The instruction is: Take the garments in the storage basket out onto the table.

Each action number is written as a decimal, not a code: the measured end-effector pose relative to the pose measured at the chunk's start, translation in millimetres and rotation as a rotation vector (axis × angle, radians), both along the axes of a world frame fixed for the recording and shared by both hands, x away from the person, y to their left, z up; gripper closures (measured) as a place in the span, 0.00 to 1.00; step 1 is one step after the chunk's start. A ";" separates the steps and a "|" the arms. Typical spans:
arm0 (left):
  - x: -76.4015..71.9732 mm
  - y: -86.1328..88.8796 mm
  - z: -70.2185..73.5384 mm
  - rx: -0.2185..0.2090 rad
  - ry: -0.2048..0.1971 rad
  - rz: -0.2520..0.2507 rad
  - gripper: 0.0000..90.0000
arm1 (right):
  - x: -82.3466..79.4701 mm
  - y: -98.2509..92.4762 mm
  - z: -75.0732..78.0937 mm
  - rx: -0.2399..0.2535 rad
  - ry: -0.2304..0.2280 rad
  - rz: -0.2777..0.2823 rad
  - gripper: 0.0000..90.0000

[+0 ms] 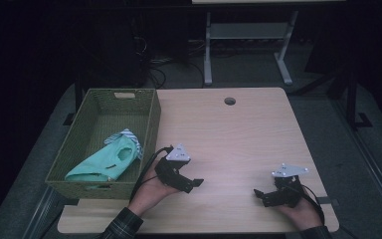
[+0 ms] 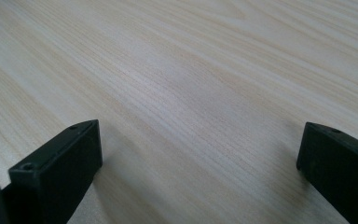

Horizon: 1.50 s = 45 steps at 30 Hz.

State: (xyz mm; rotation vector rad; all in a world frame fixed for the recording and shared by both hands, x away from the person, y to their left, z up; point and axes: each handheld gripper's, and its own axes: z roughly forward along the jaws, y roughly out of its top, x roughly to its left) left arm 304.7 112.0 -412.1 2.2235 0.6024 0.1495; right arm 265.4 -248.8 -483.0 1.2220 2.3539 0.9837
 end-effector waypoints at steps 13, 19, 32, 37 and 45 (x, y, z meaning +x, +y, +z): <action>3.5 -0.5 12.6 -0.005 -0.005 -0.011 0.16 | 0.0 0.0 0.0 0.000 0.001 0.000 0.00; 4.9 -0.5 18.8 -0.008 -0.009 -0.024 0.18 | 0.0 0.0 0.0 0.000 0.001 0.000 0.00; 10.0 3.7 30.9 -0.014 -0.010 -0.024 0.18 | 0.0 0.0 0.0 0.000 0.001 0.000 0.00; 10.8 5.7 34.2 -0.005 -0.006 -0.026 0.18 | 0.0 0.0 0.0 0.000 0.000 0.000 0.00; 15.3 12.9 44.1 -0.007 -0.007 -0.021 0.18 | 0.0 0.0 0.0 0.000 0.001 0.000 0.00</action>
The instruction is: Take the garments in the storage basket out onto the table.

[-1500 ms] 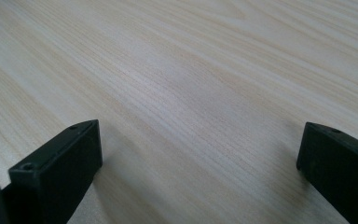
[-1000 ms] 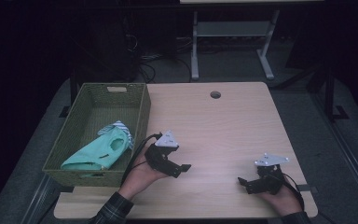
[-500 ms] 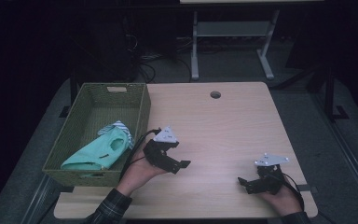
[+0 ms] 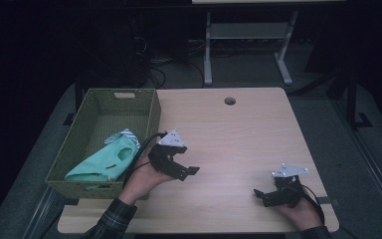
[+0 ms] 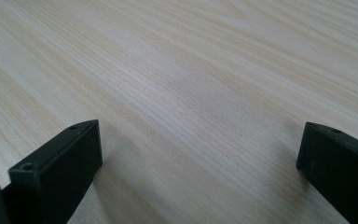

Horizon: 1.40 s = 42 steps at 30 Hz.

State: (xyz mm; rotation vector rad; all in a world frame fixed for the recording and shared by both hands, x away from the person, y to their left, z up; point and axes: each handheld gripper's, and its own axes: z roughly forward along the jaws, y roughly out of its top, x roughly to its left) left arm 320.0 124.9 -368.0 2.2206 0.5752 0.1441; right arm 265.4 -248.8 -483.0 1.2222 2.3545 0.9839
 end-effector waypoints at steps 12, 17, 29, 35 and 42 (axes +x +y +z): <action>3.2 16.7 13.9 -0.010 -0.011 0.027 0.18 | 0.0 0.0 0.0 0.000 -0.001 0.000 0.00; 4.9 25.1 16.7 -0.015 -0.010 0.042 0.18 | 0.1 -0.2 0.2 -0.002 0.000 0.001 0.00; 8.1 44.0 18.7 -0.015 0.007 0.056 0.19 | 0.0 -0.1 0.1 -0.002 0.001 0.001 0.00; 9.3 51.3 19.9 -0.013 0.009 0.067 0.19 | 0.1 -0.1 0.1 -0.002 0.000 0.001 0.00; 11.8 57.4 19.0 -0.011 0.015 0.073 0.19 | 0.0 -0.1 0.1 -0.002 0.001 0.001 0.00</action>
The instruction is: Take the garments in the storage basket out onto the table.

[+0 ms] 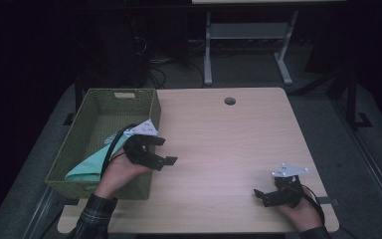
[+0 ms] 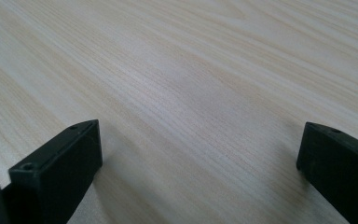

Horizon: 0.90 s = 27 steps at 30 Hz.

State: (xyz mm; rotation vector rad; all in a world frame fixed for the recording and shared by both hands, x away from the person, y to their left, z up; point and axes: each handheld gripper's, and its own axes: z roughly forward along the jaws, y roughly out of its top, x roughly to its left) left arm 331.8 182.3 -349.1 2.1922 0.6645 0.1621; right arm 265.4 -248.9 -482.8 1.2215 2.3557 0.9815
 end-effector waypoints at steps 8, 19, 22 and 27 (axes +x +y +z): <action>2.7 12.9 1.4 -0.004 0.001 0.026 0.19 | 0.0 0.0 0.0 0.000 0.000 0.000 0.00; 3.8 29.8 5.3 -0.008 -0.002 0.051 0.22 | 0.0 0.0 0.0 0.000 0.000 0.000 0.00; 4.0 33.6 5.8 -0.011 0.001 0.060 0.23 | 0.0 0.0 0.0 0.000 0.000 0.000 0.00; 4.7 47.7 8.5 -0.011 -0.006 0.093 0.25 | 0.3 -0.1 0.0 -0.002 -0.003 0.002 0.00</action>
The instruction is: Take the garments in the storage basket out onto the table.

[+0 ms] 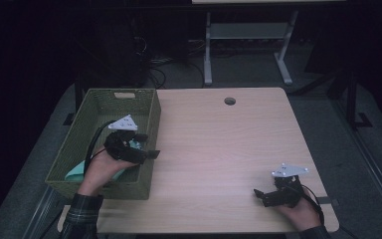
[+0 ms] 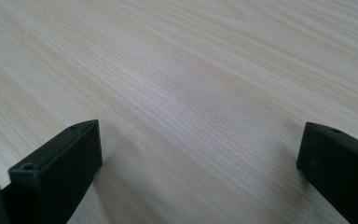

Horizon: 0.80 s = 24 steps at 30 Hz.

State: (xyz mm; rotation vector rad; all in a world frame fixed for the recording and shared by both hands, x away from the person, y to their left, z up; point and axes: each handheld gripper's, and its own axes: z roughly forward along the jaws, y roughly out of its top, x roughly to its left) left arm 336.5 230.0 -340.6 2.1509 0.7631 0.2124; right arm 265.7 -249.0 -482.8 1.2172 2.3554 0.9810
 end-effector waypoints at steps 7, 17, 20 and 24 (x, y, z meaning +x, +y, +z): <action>0.2 18.2 2.7 0.017 -0.014 0.047 0.28 | 0.4 0.0 -0.1 0.001 -0.001 0.003 0.00; 3.0 39.7 1.7 0.020 -0.020 0.084 0.35 | 0.4 0.0 -0.1 0.001 -0.001 0.003 0.00; 3.7 44.6 1.2 0.023 -0.023 0.095 0.36 | 0.4 0.0 -0.2 0.002 -0.002 0.003 0.00; 4.8 51.6 -1.1 0.034 -0.026 0.101 0.38 | 0.4 0.0 -0.1 0.001 -0.001 0.003 0.00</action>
